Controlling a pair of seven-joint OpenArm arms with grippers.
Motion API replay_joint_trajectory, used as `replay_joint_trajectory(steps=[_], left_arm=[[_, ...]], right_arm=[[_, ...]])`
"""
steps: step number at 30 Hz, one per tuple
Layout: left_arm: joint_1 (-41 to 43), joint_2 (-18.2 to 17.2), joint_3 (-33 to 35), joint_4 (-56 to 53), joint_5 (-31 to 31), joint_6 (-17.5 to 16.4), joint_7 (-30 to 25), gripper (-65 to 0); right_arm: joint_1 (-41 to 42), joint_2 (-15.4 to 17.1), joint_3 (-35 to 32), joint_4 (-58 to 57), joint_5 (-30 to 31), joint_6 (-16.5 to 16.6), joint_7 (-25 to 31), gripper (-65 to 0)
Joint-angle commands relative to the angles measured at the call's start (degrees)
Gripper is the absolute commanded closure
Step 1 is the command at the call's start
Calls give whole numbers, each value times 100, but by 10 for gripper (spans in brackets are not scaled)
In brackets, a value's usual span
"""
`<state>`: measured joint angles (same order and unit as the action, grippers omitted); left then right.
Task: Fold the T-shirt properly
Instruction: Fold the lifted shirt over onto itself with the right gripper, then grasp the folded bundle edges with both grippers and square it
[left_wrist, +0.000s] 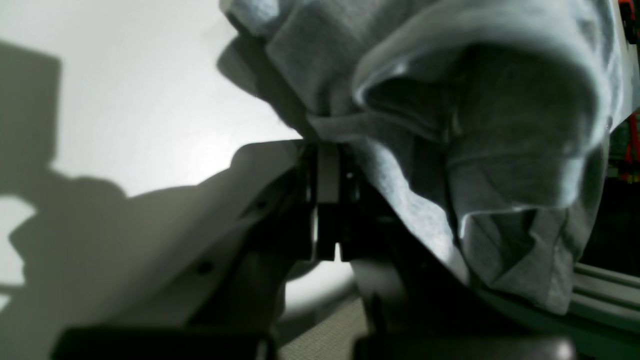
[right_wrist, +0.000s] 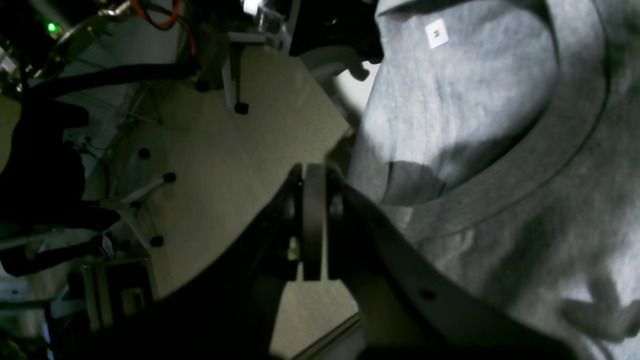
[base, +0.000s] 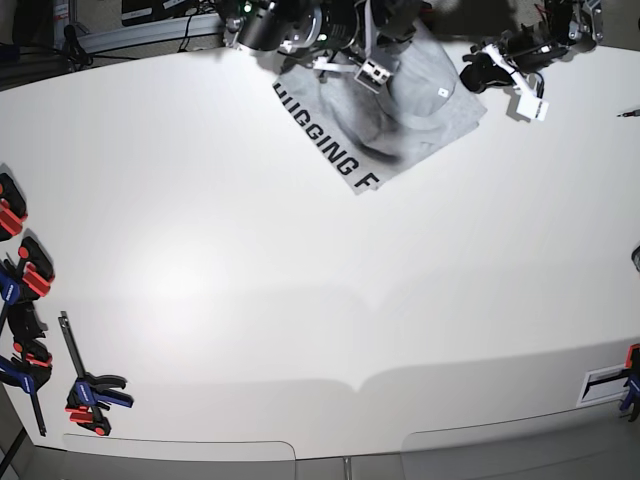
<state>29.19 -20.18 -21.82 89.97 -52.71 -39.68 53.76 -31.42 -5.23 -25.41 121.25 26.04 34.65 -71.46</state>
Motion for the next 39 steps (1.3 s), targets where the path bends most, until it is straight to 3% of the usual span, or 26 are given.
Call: replay_joint_trajectory(steps=[1, 3, 5, 7, 12, 16, 18, 23, 27, 32, 36, 39], left_arm=[[15, -68, -24, 52, -26, -32, -79, 0], [15, -68, -24, 52, -26, -32, -118, 0], [13, -68, -26, 52, -28, -32, -186, 0], [11, -109, -28, 55, -31, -32, -354, 0], [17, -160, -586, 295, -520, -32, -588, 0], [17, -162, -1281, 737, -1001, -32, -516, 0], [17, -164, -1473, 918, -1266, -32, -262, 0], [17, -160, -1368, 1102, -3047, -32, 1200, 0], [20, -160, -981, 1108, -3229, -32, 2011, 0], [50, -160, -39, 1108, -3229, -32, 2319, 0], [48, -160, 671, 1108, -3229, -32, 2490, 0], [50, -162, 1086, 1108, -3229, -32, 2594, 0]], right_arm=[[20, -48, -26, 90, 289, 164, 111, 0], [87, -48, -28, 92, 317, 254, 160, -6], [208, -50, -28, 94, 358, 249, 203, -73], [337, -55, -28, 94, 461, 249, 275, -98], [667, -96, -7, 94, 374, 245, 518, -98], [793, -96, -7, 94, -254, 225, 809, -76], [872, -96, -7, 94, -671, 149, 1073, 0], [1314, -96, -4, 92, -1574, -269, 1353, 0], [1777, -96, 9, 22, -1987, -476, 1543, 0], [2483, -96, 256, -949, -1838, -487, 1578, 0], [3161, -96, 651, -1895, -1134, -282, 1451, 0], [3665, -96, 999, -2413, -352, -68, 1034, 0]])
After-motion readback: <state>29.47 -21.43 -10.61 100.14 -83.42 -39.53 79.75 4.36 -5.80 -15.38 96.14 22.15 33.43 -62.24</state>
